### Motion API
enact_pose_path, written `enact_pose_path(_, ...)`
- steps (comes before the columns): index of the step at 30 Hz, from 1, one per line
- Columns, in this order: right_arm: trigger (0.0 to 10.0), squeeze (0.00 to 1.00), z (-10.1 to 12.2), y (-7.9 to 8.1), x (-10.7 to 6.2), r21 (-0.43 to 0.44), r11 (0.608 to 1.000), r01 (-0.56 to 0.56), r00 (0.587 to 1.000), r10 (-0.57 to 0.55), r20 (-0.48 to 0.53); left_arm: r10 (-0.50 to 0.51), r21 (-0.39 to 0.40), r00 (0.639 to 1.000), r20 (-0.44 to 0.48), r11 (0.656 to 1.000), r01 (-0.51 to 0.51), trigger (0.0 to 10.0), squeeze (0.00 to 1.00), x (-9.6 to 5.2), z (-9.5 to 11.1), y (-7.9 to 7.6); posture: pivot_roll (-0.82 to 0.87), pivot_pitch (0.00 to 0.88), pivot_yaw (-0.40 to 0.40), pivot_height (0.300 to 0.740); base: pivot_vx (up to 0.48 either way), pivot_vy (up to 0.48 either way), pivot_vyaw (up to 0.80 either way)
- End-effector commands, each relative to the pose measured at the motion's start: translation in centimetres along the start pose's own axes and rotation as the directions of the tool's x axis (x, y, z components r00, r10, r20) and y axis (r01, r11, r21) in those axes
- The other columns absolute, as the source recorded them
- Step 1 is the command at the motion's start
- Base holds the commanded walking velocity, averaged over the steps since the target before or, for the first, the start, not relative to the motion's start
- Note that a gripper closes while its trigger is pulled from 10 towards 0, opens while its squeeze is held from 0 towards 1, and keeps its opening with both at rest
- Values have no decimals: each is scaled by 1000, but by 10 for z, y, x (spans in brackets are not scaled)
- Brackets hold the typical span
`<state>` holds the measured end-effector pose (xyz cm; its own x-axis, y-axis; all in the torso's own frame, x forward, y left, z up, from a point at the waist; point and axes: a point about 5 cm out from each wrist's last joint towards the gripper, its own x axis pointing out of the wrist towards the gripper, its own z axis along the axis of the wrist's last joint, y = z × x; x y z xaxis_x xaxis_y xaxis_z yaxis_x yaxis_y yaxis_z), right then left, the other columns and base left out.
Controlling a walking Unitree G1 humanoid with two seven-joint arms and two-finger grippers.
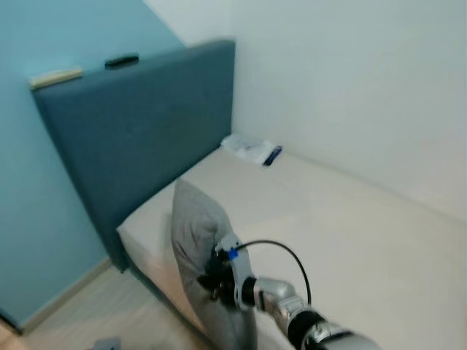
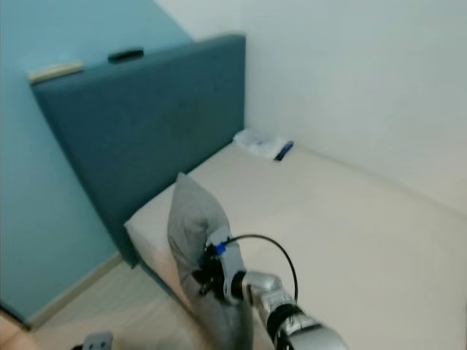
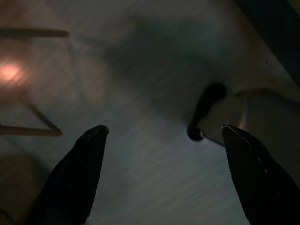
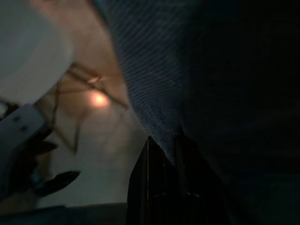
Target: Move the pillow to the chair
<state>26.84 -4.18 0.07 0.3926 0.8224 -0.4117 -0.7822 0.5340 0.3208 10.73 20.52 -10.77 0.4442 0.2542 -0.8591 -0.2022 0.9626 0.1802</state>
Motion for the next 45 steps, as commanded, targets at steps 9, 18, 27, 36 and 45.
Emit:
enact_pose_path(9, 10000, 0, -12, 12, 2, -131, 985, -110, 990, 97, -100, -33, 43, 999, 8, 999, 33, 10000, 0, 1, 6, -7, 31, 0, -77, 740, 0, 0, 776)
enact_pose_path(18, 10000, 0, -10, 13, 2, -128, 984, -121, 991, 112, -76, -54, 62, 999, 5, 997, 54, 10000, 0, 1, 6, -10, 24, 3, -71, 740, 0, 0, 777)
enact_pose_path(27, 10000, 0, 0, 9, 3, -124, 986, -109, 994, 106, -35, -64, 61, 998, 16, 996, 63, 10000, 0, 2, 12, -13, 29, 1, -74, 740, 0, 0, 776)
enact_pose_path(36, 10000, 0, -9, 8, 1, -123, 990, -65, 996, 57, -69, -77, 73, 997, 14, 994, 75, 10000, 0, 2, 12, -15, 27, 0, -73, 740, 0, 0, 775)
enact_pose_path(45, 10000, 0, -45, -4, -16, -194, 978, 76, 964, -122, -237, -84, 96, 996, 7, 992, 83, 10000, 0, 1, 10, -15, 29, 0, -67, 740, 0, 0, 767)
